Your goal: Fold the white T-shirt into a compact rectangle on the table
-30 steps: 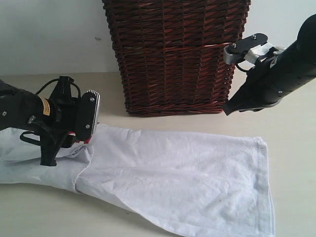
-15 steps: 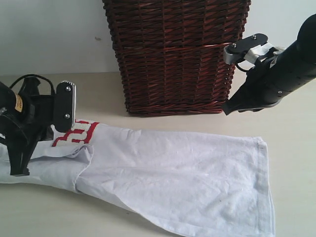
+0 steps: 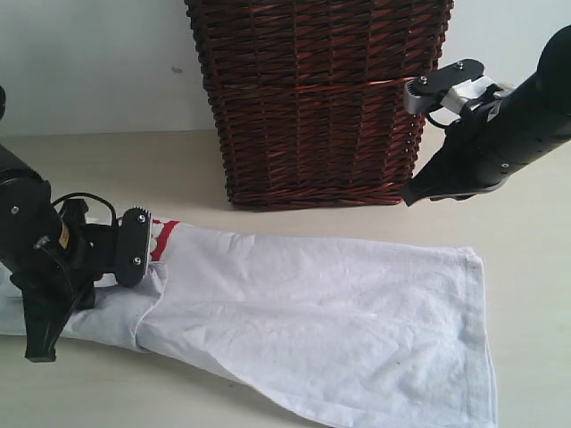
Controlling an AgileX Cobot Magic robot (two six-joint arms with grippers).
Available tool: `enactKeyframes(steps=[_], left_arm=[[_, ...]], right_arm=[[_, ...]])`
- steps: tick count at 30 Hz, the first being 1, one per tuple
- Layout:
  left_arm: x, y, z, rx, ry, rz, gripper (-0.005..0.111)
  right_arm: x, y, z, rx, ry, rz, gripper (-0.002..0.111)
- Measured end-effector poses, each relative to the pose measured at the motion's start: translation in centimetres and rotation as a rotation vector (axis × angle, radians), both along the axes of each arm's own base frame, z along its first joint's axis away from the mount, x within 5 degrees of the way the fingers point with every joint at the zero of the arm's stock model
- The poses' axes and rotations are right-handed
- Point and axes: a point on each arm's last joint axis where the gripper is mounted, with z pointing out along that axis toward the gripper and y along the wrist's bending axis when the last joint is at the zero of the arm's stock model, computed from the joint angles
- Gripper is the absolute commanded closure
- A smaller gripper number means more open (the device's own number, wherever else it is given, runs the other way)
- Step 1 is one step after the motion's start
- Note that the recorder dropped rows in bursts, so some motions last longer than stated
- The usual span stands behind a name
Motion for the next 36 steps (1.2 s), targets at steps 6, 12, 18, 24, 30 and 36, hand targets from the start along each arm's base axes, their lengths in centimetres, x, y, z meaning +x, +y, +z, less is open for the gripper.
enactKeyframes(steps=[6, 12, 18, 24, 30, 36], left_arm=[[1.8, 0.9, -1.2, -0.028, -0.089, -0.031, 0.107], [3.8, 2.4, -0.9, -0.118, -0.233, -0.009, 0.107], [5.1, 2.9, -0.1, -0.224, -0.366, 0.036, 0.107], [5.0, 3.1, 0.1, -0.259, -0.355, 0.131, 0.107], [5.4, 4.9, 3.5, -0.421, -0.345, 0.614, 0.101], [6.3, 10.4, 6.1, -0.414, -0.272, 1.12, 0.058]], right_arm=[[0.2, 0.0, 0.1, 0.01, -0.027, -0.007, 0.108], [0.5, 0.1, 0.3, 0.016, -0.058, -0.012, 0.108], [0.6, 0.1, 0.4, 0.019, -0.079, -0.015, 0.108], [0.7, 0.1, 0.4, 0.02, -0.084, -0.016, 0.108], [0.4, 0.3, 0.3, 0.062, -0.045, -0.042, 0.104], [0.0, 0.5, 0.2, 0.109, 0.014, -0.069, 0.082]])
